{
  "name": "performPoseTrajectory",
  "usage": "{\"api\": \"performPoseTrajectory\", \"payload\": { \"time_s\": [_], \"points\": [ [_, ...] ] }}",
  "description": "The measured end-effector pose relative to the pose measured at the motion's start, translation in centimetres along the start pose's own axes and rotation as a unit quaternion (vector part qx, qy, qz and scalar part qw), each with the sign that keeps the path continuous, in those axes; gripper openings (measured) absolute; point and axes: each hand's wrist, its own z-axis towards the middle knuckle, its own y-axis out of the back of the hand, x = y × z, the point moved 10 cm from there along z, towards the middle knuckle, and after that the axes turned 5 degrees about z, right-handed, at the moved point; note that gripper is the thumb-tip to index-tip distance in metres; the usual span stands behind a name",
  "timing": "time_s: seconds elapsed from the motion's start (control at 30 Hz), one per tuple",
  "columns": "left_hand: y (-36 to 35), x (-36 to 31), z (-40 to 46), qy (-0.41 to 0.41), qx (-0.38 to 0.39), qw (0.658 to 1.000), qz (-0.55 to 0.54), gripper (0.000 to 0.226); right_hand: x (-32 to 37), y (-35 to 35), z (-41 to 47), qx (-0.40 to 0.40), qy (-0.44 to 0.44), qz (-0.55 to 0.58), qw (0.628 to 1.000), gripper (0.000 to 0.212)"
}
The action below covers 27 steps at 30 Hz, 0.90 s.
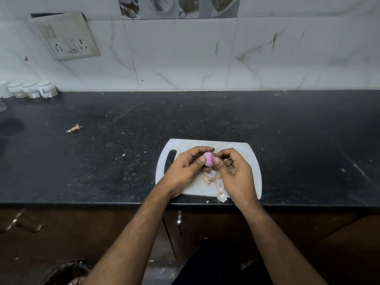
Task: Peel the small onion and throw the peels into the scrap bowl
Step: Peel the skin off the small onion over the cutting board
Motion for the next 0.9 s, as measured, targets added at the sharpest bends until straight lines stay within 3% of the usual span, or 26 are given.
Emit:
{"api": "performPoseTrajectory", "payload": {
  "time_s": [0.57,0.9],
  "points": [
    [-0.6,0.2,0.3,-0.002,0.006,0.992,0.130,0.031,-1.1,-1.0,0.7,0.018,-0.017,-0.124,0.992,0.013],
    [-1.2,0.8,1.1,0.044,0.072,0.996,0.035,0.032,-1.1,-1.2,1.0,0.059,-0.019,-0.100,0.993,0.018]
  ]
}}
